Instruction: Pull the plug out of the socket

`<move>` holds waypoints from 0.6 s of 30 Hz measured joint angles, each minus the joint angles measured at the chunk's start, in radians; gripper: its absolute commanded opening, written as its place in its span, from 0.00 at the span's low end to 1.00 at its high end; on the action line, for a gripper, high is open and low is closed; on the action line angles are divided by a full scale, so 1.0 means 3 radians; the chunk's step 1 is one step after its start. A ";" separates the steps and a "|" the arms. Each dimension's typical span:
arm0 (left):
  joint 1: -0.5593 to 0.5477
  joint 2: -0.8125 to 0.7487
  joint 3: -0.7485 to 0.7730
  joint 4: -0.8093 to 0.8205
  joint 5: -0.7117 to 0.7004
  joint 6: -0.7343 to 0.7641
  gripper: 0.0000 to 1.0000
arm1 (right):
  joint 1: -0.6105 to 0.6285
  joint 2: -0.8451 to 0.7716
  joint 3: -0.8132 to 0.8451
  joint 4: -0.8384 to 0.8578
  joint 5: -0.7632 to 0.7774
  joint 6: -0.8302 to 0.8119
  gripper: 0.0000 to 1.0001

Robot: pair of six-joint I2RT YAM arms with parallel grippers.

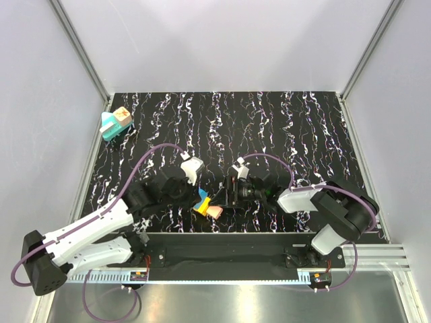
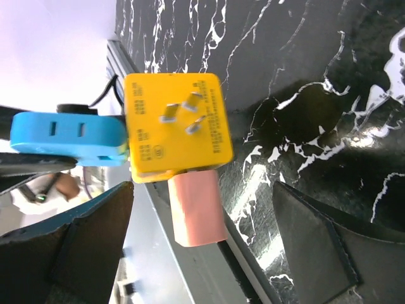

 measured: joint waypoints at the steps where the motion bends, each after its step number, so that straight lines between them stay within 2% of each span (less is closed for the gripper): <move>1: 0.0000 -0.0019 0.0000 0.0001 0.0000 -0.0003 0.18 | -0.0019 0.0017 -0.0017 0.0039 -0.0018 0.0056 0.97; 7: 0.0000 -0.0031 0.0000 0.0001 0.0015 -0.0025 0.17 | -0.0046 0.0291 -0.0025 0.0498 -0.0165 0.0387 0.97; 15: 0.0000 -0.0029 0.0000 -0.0006 0.0013 -0.0028 0.17 | -0.0050 0.0918 -0.0051 0.1489 -0.0418 0.0938 0.92; 18: 0.0000 -0.0029 0.0000 -0.0006 0.0015 -0.0036 0.17 | -0.0050 0.1001 -0.0069 0.1666 -0.0446 0.1027 0.90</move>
